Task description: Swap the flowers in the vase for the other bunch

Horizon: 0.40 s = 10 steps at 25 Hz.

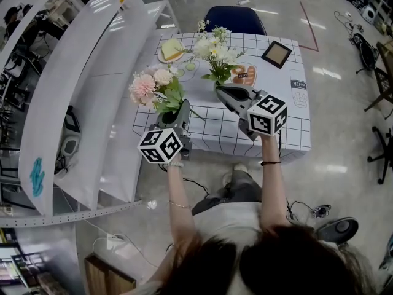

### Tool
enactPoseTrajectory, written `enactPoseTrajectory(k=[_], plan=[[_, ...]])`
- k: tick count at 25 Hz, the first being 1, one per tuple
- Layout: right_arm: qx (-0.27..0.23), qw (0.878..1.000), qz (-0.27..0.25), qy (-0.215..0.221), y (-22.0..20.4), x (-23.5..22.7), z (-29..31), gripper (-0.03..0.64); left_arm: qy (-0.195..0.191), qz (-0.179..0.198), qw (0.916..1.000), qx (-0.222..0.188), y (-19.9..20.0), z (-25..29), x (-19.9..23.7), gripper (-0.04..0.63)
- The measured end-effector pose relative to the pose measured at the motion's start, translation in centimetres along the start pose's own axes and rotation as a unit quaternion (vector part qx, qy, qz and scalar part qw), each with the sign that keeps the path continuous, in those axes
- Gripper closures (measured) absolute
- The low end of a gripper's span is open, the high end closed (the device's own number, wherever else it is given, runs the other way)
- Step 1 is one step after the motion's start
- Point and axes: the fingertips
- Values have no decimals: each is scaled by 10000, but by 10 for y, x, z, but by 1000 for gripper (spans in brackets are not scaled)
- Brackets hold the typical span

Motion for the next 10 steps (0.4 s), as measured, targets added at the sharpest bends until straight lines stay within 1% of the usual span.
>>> enactPoseTrajectory(k=[10], plan=[[-2,10000,-20,21,0,1,1,607,19,0,10000,-12,1,-2,4,518]])
Point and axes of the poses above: the fingertips, and each gripper's own axes: z forward along the fingers, x to its left, y out of its top, and after that the axes turned 1 degree about x, right-handed
